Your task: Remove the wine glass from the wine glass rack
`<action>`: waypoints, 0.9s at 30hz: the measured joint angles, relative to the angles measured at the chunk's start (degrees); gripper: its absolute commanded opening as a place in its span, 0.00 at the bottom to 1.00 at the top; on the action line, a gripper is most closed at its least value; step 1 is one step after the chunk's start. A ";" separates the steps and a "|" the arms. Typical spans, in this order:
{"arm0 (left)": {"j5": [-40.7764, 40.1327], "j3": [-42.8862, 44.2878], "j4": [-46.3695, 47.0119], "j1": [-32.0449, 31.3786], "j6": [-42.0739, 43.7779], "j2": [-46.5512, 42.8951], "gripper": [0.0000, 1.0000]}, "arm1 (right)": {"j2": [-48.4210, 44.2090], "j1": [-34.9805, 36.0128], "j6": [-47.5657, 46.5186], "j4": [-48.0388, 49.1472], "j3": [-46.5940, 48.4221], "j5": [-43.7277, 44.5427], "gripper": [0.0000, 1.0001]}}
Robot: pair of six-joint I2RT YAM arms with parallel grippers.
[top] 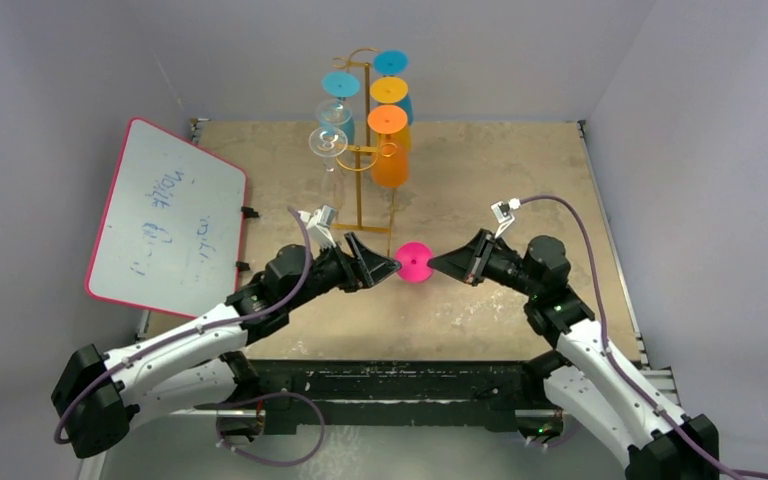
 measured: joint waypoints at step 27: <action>6.36 -6.64 22.73 -0.22 -6.49 7.54 0.09 | 5.97 0.00 1.38 5.05 0.00 -6.21 0.00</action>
